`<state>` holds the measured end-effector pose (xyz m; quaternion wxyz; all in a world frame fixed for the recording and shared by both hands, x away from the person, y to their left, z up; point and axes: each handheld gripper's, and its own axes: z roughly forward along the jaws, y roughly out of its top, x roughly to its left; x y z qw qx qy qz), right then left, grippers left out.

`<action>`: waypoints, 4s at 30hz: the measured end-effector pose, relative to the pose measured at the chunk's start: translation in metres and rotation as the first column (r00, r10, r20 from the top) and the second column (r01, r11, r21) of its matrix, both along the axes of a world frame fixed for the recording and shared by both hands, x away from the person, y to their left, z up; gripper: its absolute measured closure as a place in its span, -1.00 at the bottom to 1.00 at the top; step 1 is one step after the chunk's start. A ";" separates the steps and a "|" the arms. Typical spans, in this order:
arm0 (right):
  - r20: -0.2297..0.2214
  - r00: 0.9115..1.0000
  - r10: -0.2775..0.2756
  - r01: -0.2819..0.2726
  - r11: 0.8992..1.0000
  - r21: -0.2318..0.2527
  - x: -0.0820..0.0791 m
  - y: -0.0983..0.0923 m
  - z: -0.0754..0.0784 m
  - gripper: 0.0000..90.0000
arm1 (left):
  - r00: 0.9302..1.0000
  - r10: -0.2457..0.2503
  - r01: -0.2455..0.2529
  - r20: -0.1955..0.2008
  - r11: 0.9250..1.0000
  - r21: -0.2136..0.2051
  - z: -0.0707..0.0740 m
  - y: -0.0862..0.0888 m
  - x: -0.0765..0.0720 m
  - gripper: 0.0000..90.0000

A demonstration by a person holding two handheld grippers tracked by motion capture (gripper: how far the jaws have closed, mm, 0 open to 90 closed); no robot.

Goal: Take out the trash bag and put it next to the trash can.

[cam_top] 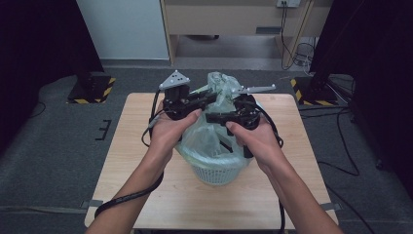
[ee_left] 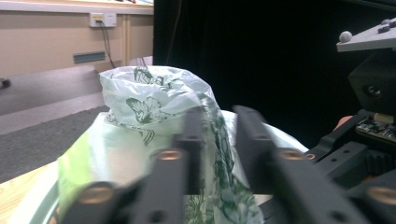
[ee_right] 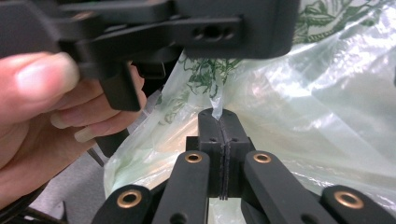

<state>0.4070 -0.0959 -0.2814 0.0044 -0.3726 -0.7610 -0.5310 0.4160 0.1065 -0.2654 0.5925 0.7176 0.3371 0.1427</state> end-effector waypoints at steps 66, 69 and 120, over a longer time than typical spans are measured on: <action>0.069 0.995 -0.069 0.062 0.993 0.099 -0.002 -0.013 0.045 0.41 | 0.993 -0.108 0.100 0.048 0.984 0.148 -0.012 -0.004 -0.014 0.98; 0.106 0.988 -0.114 0.104 0.990 0.099 -0.005 -0.021 0.046 0.05 | 0.994 -0.102 0.097 0.041 0.989 0.113 -0.008 0.000 -0.013 0.98; 0.120 0.992 -0.042 0.035 0.998 0.058 0.011 -0.018 0.028 1.00 | 0.982 -0.172 0.162 0.082 0.980 0.116 -0.003 0.005 -0.011 -0.51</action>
